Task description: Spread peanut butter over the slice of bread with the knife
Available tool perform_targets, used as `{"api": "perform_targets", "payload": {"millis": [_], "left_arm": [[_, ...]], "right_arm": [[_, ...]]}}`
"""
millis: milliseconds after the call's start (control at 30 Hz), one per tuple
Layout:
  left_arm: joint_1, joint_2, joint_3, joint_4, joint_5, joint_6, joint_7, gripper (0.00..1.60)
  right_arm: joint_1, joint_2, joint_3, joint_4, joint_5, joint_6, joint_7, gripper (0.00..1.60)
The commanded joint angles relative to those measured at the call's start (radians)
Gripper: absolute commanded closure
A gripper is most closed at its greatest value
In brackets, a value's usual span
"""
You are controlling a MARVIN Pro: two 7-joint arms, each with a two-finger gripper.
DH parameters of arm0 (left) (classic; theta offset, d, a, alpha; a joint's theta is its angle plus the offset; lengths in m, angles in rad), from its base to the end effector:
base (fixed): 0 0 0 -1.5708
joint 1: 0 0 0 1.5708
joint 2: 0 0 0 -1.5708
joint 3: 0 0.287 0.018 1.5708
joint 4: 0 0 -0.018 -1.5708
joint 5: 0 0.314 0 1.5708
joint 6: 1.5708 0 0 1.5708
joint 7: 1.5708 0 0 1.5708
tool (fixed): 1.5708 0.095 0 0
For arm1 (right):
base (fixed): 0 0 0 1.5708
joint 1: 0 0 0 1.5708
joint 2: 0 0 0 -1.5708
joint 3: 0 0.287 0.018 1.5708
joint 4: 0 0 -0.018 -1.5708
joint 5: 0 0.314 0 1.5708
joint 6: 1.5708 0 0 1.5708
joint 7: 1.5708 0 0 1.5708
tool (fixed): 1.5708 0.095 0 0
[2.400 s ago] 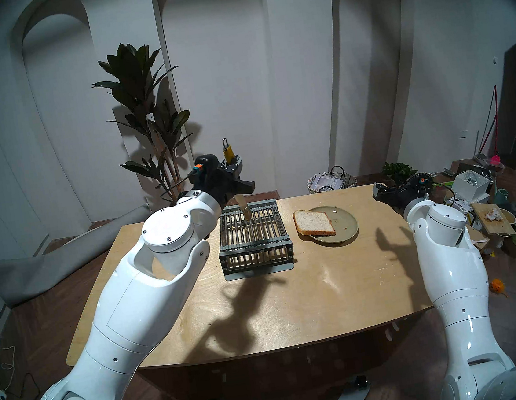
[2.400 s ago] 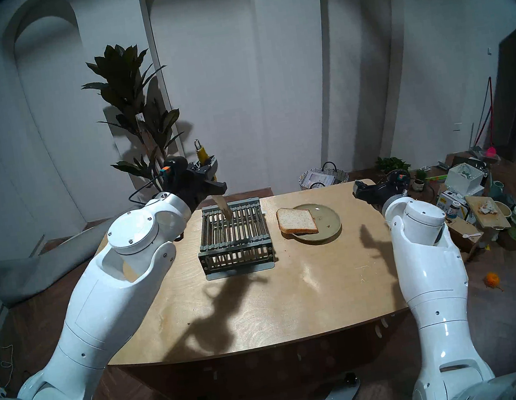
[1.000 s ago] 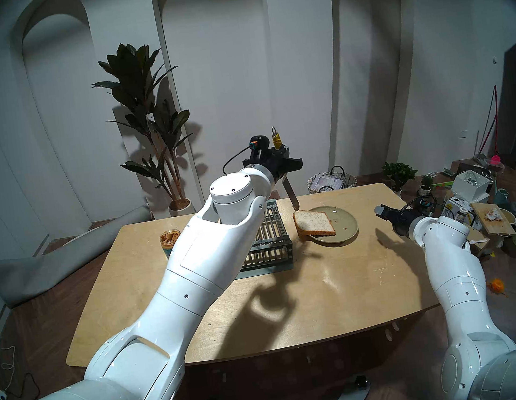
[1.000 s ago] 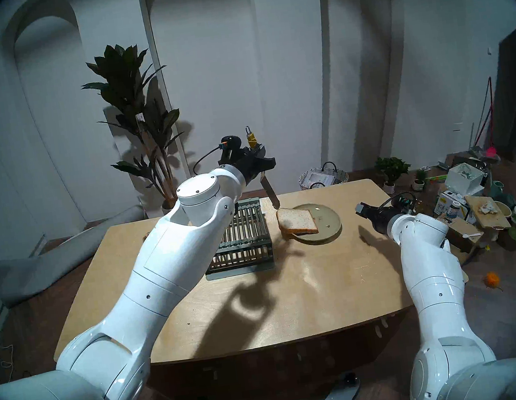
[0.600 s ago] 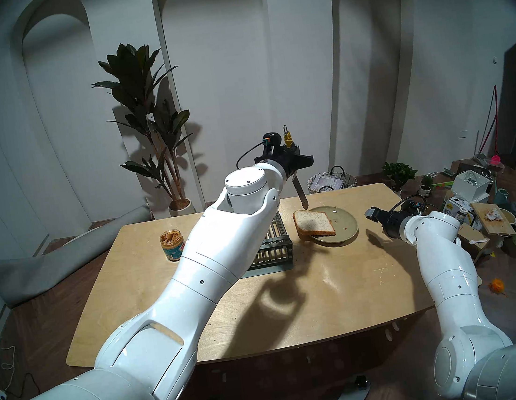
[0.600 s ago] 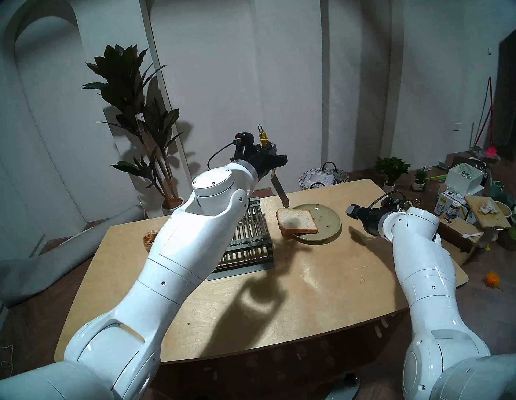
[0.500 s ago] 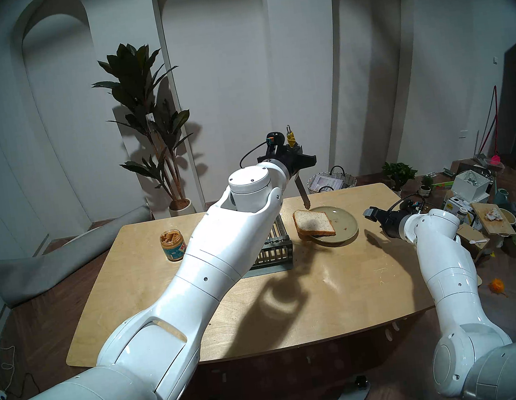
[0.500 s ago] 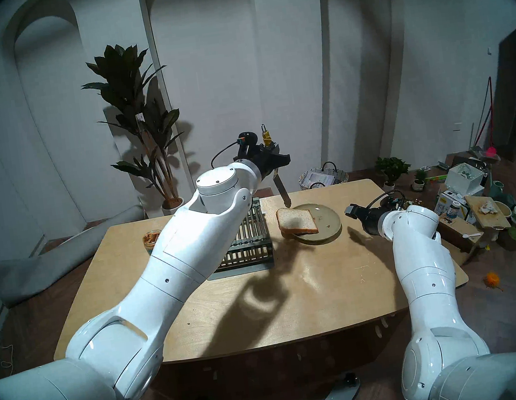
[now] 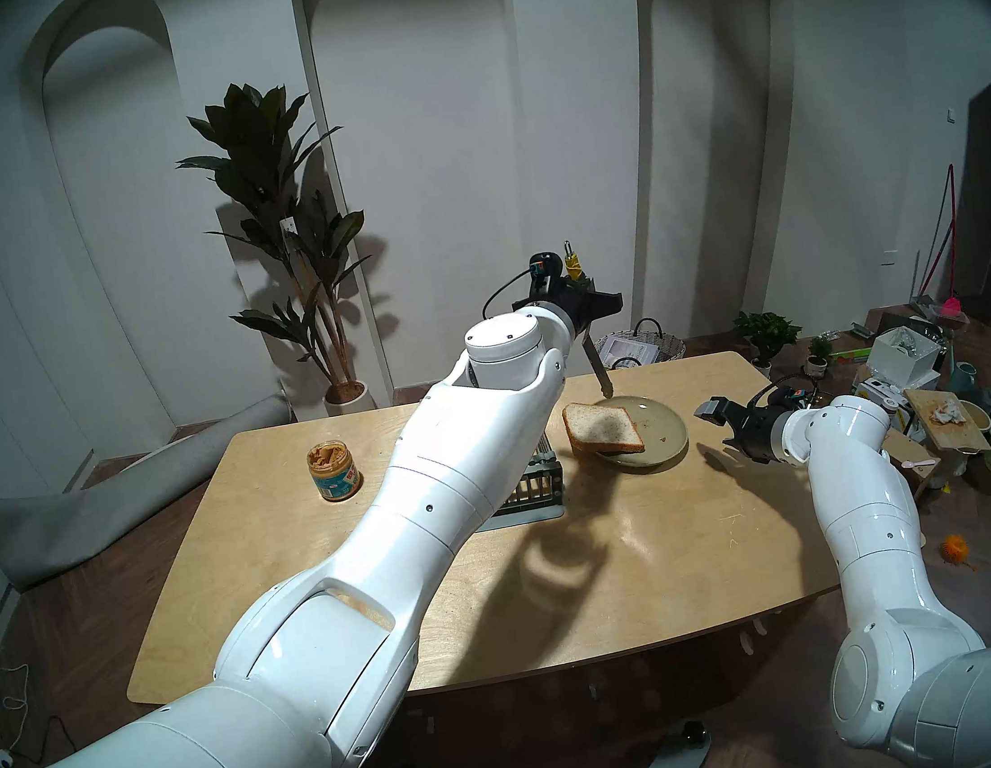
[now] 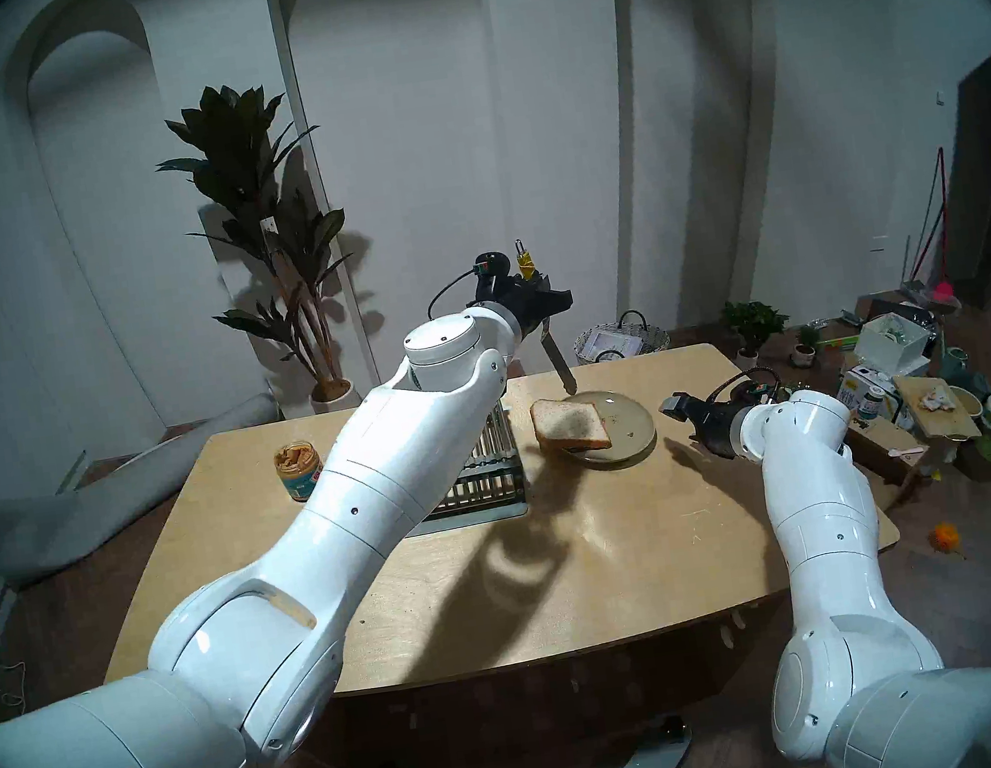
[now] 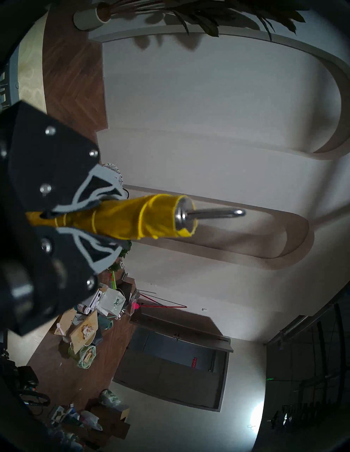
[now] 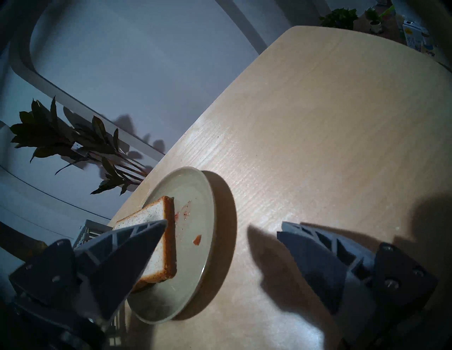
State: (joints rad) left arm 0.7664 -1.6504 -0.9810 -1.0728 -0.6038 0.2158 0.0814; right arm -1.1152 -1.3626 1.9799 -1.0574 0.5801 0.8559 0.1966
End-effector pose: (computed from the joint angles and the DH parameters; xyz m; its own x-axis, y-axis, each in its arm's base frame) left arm 0.5621 -0.2429 -0.1339 0.1181 0.1902 0.9746 -0.4991 -0.8371 0.2239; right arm 0.4974 -0.1823 -0.3158 0.5260 -0.6613 0.5348 -0.2188 -0.7128 -0.6663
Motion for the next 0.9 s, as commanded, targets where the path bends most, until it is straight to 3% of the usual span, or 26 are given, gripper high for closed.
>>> {"api": "perform_targets", "payload": {"millis": [0, 367, 633, 867], "left_arm": [[-0.074, -0.069, -0.036, 0.058, -0.036, -0.049, -0.024, 1.60], [-0.105, -0.083, -0.045, 0.148, -0.047, -0.089, -0.050, 1.60], [-0.111, -0.096, -0.086, 0.207, -0.090, -0.116, -0.069, 1.60], [-0.139, -0.120, -0.119, 0.321, -0.122, -0.152, -0.094, 1.60]], "right_arm": [[0.047, 0.005, -0.017, 0.031, 0.007, -0.026, 0.036, 0.00], [0.093, 0.004, -0.034, 0.128, 0.008, -0.064, 0.044, 0.00], [0.113, -0.006, -0.049, 0.169, 0.009, -0.085, 0.046, 0.00], [0.125, -0.013, -0.059, 0.204, 0.009, -0.105, 0.043, 0.00]]}}
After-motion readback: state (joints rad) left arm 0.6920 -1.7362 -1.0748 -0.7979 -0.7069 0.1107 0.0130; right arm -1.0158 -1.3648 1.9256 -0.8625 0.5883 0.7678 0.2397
